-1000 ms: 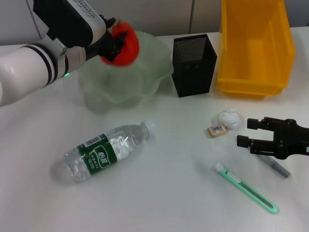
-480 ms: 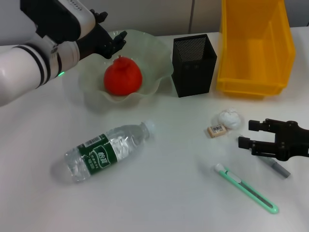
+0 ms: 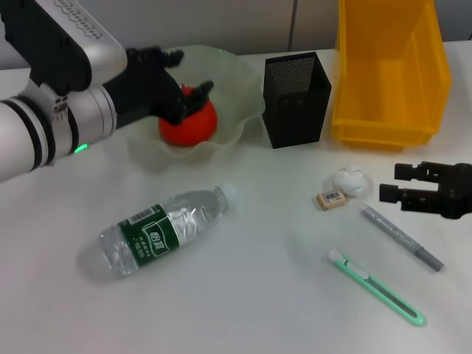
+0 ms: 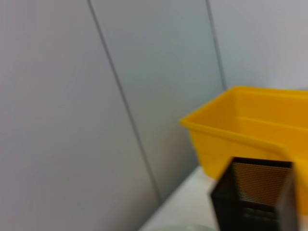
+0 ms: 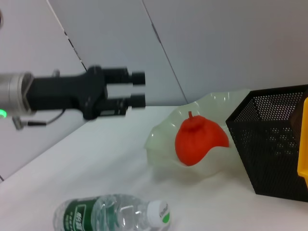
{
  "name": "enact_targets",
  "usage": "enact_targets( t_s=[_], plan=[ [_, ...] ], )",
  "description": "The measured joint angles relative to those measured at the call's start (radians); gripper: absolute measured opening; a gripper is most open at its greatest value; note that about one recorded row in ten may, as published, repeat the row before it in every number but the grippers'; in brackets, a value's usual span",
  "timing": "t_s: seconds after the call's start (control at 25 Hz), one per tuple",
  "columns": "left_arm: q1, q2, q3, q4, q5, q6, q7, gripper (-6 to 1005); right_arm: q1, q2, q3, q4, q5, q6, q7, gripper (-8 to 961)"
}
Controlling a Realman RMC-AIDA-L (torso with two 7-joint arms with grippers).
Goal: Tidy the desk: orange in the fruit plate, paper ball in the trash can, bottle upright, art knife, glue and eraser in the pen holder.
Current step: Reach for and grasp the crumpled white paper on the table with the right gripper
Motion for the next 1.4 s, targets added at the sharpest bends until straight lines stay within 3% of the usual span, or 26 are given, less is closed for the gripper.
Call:
enact_targets(
  t_s=[0.24, 0.68, 1.08, 1.4],
  plan=[
    [0.029, 0.001, 0.001, 0.006, -0.009, 0.074, -0.033, 592, 0.002, 0.014, -0.008, -0.190, -0.047, -0.087, 0.246, 754],
    [0.065, 0.000, 0.007, 0.005, -0.078, 0.076, -0.014, 592, 0.050, 0.013, -0.053, -0.474, -0.269, -0.146, 0.636, 753],
    [0.056, -0.003, 0.009, -0.007, -0.084, 0.057, 0.009, 591, 0.189, -0.062, -0.047, -0.530, -0.429, -0.270, 0.770, 753],
    [0.051, -0.002, 0.018, -0.037, -0.125, 0.050, 0.037, 591, 0.324, -0.126, -0.045, -0.375, -0.516, -0.241, 0.802, 752]
  ],
)
